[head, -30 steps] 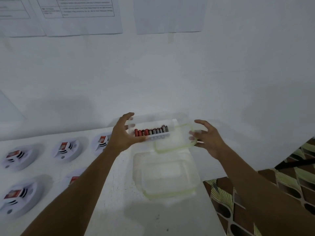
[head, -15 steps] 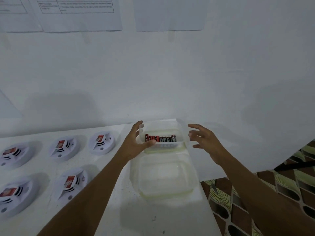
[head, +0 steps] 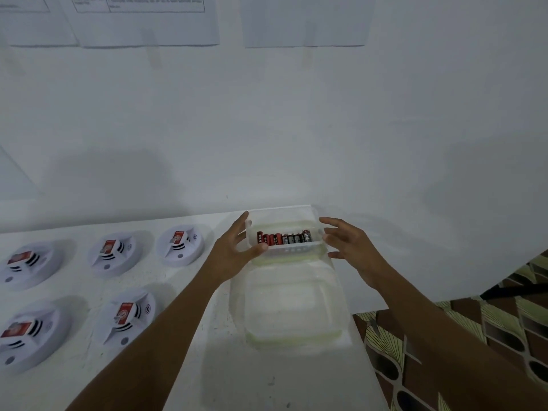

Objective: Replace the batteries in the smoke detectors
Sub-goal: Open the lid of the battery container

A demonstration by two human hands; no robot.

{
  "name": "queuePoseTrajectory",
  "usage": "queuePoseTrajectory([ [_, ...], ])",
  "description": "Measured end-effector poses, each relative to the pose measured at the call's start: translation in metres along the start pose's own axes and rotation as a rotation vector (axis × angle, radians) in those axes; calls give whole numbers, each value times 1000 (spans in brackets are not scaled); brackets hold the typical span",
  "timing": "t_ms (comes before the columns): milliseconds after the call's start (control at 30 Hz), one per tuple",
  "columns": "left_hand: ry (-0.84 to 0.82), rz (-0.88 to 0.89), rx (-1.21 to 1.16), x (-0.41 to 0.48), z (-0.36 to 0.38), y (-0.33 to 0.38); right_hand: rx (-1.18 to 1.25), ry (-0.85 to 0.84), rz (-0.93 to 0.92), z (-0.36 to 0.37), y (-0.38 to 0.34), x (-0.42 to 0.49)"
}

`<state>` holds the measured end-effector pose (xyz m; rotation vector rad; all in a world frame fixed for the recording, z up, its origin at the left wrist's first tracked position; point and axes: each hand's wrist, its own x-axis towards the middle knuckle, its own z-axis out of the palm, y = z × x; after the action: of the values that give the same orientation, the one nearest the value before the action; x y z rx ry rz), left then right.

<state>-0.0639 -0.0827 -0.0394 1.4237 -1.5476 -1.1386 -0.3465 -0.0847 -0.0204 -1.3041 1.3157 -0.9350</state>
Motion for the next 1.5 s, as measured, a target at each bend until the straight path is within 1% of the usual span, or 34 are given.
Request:
queuePoseTrajectory([
  [100,62,6,2,5,-6,0,-40,18,-2,8,-5,7],
  [333,60,5,-26,9,-9,5,-89,48,-16,14,-14,13],
  [467,104,48,-27,-10,-5,7,-76,100,-63,13,-16,-5],
  [567,133,84,-32,-33,-3,7,-44,84,-72,10,-9,-27],
  [667,105,94,-13,-60,0,2,-36,75,-75,10,-1,-52],
  [833,74,45,-101,-101,2,-7,-27,96,-83,8,15,-87],
  [1033,18,56,-85,-135,15,-11,15,99,-75,5,31,-117],
  [1233,16,54,-71,-139,20,-13,15,99,-104,9,39,-118],
  [1500,21,56,-94,-110,11,-4,20,105,-70,14,22,-86],
])
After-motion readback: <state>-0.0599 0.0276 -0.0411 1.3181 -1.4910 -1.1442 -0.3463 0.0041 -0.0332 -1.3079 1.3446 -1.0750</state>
